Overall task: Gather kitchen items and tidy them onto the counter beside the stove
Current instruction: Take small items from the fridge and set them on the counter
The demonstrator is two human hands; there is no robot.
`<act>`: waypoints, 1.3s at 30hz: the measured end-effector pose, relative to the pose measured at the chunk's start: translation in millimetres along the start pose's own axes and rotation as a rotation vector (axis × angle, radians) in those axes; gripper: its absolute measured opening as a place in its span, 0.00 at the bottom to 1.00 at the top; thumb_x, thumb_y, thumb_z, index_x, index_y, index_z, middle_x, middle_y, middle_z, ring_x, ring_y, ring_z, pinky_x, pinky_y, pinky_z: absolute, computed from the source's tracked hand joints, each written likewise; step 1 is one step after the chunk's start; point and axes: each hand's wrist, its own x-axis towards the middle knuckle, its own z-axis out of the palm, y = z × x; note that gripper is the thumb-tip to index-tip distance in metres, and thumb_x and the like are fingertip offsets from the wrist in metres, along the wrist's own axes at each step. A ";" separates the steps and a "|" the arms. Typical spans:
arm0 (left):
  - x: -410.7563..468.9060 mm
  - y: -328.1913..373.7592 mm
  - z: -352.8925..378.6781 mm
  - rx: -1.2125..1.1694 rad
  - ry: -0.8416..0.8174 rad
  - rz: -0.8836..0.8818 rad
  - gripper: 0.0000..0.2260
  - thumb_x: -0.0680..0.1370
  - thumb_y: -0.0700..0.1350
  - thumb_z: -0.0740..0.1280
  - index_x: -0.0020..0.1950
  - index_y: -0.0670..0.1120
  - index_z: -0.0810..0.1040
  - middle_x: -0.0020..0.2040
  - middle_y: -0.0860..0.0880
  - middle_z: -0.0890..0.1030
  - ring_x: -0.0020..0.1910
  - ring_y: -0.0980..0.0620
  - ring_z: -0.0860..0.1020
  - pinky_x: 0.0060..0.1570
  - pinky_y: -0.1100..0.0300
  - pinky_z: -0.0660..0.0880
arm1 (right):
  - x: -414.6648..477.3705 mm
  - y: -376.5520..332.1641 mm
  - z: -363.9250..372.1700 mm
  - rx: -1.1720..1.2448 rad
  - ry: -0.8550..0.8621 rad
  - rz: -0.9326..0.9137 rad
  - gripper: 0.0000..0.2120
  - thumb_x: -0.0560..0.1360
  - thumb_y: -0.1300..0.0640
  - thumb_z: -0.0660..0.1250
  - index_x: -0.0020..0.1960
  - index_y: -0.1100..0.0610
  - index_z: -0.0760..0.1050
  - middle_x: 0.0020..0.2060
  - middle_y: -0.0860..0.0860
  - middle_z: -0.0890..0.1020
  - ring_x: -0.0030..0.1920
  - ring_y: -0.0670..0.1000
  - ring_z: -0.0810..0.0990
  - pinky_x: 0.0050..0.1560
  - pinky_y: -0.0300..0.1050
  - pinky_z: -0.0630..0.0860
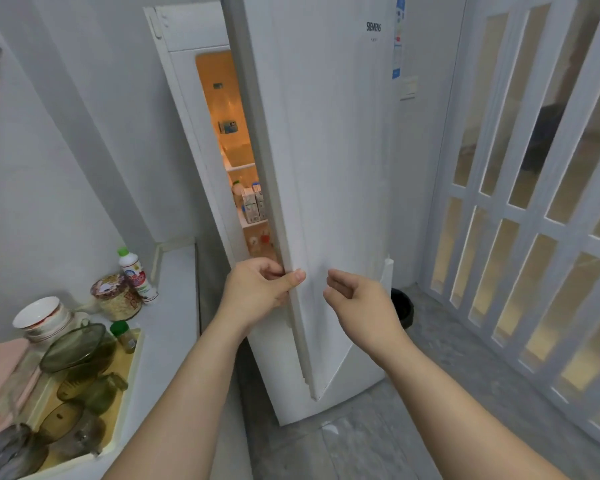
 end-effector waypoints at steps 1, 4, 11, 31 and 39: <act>-5.7 5.3 7.2 -0.004 -0.028 -0.002 0.16 0.66 0.52 0.81 0.43 0.42 0.83 0.40 0.44 0.86 0.43 0.44 0.85 0.50 0.46 0.83 | -5.9 2.2 -6.6 -0.001 0.012 0.005 0.21 0.80 0.58 0.64 0.73 0.56 0.71 0.68 0.48 0.77 0.67 0.41 0.74 0.65 0.34 0.68; -19.6 17.4 21.4 -0.047 -0.144 -0.025 0.12 0.70 0.48 0.79 0.46 0.42 0.85 0.42 0.44 0.86 0.45 0.45 0.86 0.53 0.48 0.82 | -18.9 12.4 -22.0 0.000 0.045 0.026 0.22 0.78 0.61 0.65 0.73 0.57 0.71 0.68 0.49 0.77 0.67 0.42 0.75 0.65 0.35 0.69; -45.3 48.1 64.2 -0.094 -0.470 -0.050 0.10 0.78 0.44 0.70 0.56 0.41 0.83 0.49 0.42 0.86 0.51 0.46 0.85 0.56 0.52 0.80 | -54.1 34.4 -63.7 -0.023 0.113 0.068 0.26 0.73 0.69 0.64 0.70 0.57 0.74 0.60 0.42 0.80 0.63 0.41 0.77 0.66 0.39 0.72; -6.1 104.6 139.5 -0.077 -0.335 0.156 0.06 0.79 0.36 0.67 0.45 0.39 0.83 0.36 0.45 0.85 0.33 0.51 0.81 0.38 0.58 0.81 | -69.5 82.8 -163.1 -0.363 0.579 0.243 0.19 0.81 0.51 0.63 0.33 0.55 0.64 0.28 0.50 0.71 0.28 0.48 0.69 0.26 0.37 0.60; 78.3 112.4 175.8 0.642 -0.335 0.538 0.09 0.76 0.45 0.72 0.55 0.46 0.84 0.48 0.50 0.84 0.43 0.57 0.79 0.43 0.64 0.71 | -60.3 72.3 -179.7 -0.808 0.263 0.591 0.16 0.79 0.54 0.60 0.34 0.54 0.63 0.33 0.50 0.70 0.30 0.51 0.70 0.28 0.41 0.64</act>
